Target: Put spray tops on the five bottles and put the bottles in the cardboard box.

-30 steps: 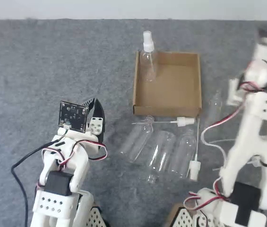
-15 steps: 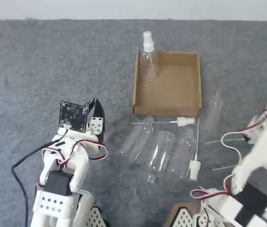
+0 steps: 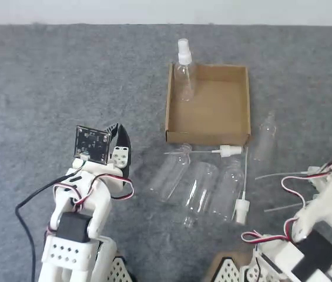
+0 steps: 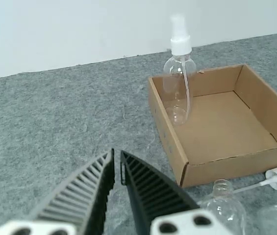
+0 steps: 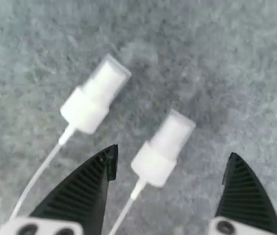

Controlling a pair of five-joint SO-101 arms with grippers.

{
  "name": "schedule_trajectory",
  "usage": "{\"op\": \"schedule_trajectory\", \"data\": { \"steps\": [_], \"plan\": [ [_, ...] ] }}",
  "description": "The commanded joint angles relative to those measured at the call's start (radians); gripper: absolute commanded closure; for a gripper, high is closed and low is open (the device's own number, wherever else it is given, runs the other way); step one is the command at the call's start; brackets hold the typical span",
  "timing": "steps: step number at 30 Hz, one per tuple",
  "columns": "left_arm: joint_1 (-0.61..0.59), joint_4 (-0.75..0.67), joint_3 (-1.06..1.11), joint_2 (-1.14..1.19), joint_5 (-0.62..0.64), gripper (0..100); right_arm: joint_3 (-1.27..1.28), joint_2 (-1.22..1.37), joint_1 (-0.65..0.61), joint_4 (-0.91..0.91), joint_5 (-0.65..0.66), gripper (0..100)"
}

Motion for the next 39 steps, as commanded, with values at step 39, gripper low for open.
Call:
{"op": "schedule_trajectory", "data": {
  "steps": [39],
  "plan": [
    [-0.115,0.146,-0.188,0.009,-0.006,99,-0.270,-0.231,-0.113,0.292,0.167,99.2]
  ]
}}
